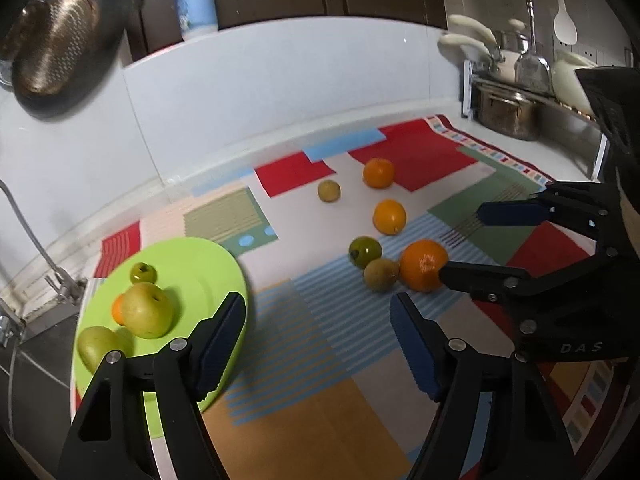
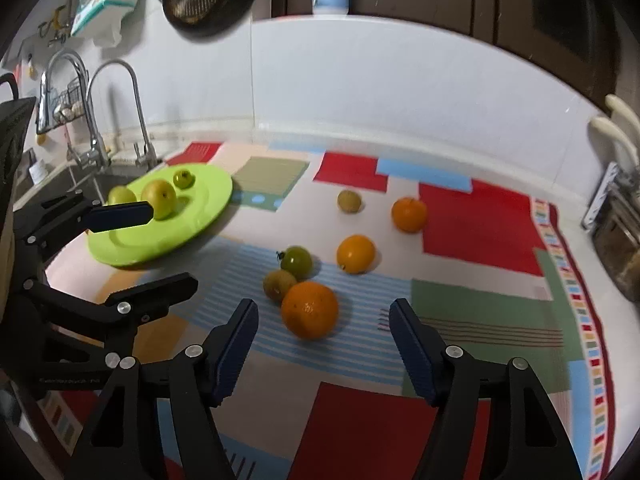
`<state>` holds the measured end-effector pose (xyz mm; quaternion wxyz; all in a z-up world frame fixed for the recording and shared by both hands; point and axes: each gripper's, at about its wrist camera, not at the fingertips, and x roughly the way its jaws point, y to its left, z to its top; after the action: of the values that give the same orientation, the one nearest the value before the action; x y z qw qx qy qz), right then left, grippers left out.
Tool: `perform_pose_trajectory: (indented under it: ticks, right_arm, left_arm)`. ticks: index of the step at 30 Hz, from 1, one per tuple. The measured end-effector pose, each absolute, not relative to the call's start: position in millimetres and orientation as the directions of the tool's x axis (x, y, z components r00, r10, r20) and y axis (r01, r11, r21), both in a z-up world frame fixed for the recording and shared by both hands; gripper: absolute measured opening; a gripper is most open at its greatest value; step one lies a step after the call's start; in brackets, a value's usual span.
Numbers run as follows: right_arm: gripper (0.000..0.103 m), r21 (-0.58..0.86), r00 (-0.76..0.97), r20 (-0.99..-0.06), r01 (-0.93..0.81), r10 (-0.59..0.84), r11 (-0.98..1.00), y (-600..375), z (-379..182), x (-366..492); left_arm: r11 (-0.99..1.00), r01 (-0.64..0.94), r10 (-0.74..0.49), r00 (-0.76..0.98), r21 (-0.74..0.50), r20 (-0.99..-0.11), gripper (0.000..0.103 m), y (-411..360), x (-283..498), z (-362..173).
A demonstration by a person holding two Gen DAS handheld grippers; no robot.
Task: Organize fruits
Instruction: 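Withdraw both tools from the plate toward the remaining fruits, then grasp an orange with the right tool while the left grasps a small brownish-green pear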
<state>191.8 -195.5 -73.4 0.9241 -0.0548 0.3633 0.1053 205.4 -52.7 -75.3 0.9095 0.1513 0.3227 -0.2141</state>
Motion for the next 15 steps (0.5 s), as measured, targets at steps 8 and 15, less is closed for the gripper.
perform_pose_trajectory:
  ticks: [8,15]
  right_arm:
    - [0.057,0.031,0.650,-0.731,-0.268,0.205,0.963,-189,-94,217]
    - [0.042,0.059,0.618,-0.753,-0.276,0.224,0.959,-190,-104,229]
  left_arm:
    - [0.859,0.501,-0.299,0.665,0.111,-0.685,0.072,-52,224,-90]
    - [0.862,0.500,-0.305,0.643,0.083,-0.702,0.072,-56,232,-96]
